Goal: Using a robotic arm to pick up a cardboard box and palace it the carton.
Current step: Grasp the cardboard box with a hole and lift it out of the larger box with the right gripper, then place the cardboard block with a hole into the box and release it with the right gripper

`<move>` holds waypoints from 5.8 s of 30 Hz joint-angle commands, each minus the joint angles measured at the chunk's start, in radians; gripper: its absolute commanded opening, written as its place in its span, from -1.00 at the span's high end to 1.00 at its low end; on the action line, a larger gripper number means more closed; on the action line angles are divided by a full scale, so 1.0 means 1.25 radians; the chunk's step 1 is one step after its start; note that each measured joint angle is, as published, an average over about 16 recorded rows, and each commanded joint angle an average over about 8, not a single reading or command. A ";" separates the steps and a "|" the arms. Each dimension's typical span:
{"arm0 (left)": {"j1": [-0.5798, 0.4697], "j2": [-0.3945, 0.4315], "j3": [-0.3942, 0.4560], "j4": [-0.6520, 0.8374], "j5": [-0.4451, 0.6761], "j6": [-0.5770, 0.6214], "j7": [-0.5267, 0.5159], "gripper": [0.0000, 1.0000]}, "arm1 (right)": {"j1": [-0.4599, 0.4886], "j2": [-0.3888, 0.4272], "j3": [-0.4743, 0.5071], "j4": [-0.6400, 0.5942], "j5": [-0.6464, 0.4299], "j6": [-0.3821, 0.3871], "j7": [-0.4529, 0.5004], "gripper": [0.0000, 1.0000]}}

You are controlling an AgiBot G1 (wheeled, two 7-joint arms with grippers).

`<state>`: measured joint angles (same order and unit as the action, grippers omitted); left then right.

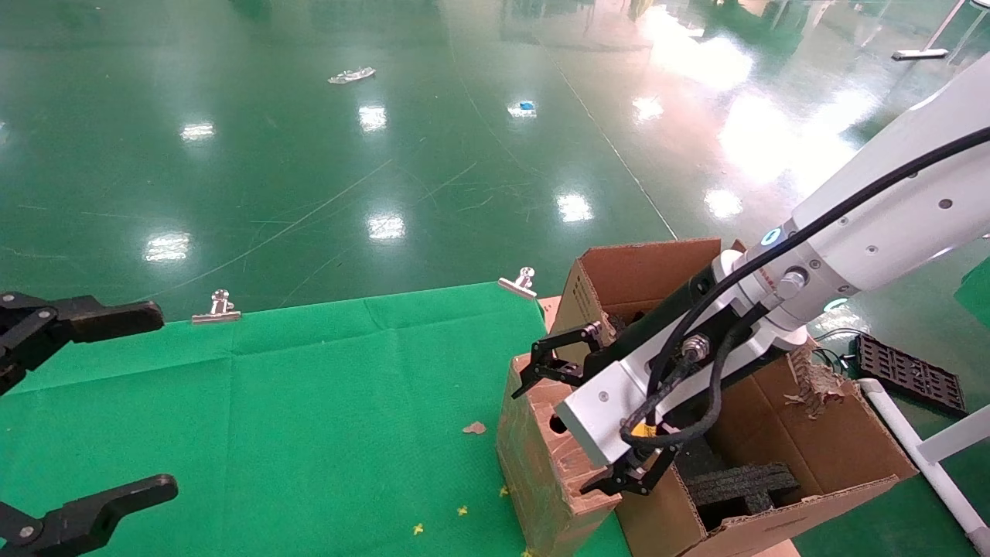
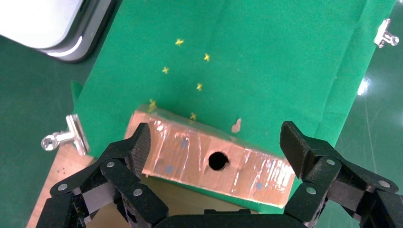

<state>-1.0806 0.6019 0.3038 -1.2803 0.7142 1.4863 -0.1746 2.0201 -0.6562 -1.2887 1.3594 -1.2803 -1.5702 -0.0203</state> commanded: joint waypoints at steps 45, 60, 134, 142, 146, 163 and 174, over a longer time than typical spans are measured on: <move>0.000 -0.001 0.002 0.000 -0.001 -0.001 0.001 -1.00 | 0.155 -0.108 -0.299 -0.137 0.024 -0.009 0.842 -1.00; 0.000 -0.001 0.002 0.000 -0.002 -0.001 0.001 -1.00 | 0.084 -0.139 -0.342 -0.228 0.101 0.049 0.913 -1.00; -0.001 -0.002 0.005 0.000 -0.003 -0.002 0.002 -0.09 | 0.326 0.056 -0.252 -0.633 -0.046 0.125 0.717 1.00; -0.001 -0.002 0.005 0.000 -0.003 -0.002 0.002 -1.00 | 0.271 0.068 -0.292 -0.711 -0.077 0.080 0.739 1.00; -0.001 -0.002 0.005 0.000 -0.003 -0.002 0.003 -1.00 | 0.232 0.068 -0.308 -0.734 -0.091 0.097 0.746 1.00; -0.001 -0.002 0.006 0.000 -0.004 -0.002 0.003 -1.00 | 0.089 0.024 -0.337 -0.806 -0.107 0.184 0.782 1.00; -0.001 -0.002 0.006 0.000 -0.004 -0.003 0.003 -1.00 | 0.017 0.006 -0.352 -0.784 -0.119 0.233 0.831 1.00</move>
<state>-1.0823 0.5988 0.3113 -1.2802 0.7091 1.4831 -0.1708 2.0398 -0.6462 -1.7278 0.3807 -1.4251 -1.2796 1.0174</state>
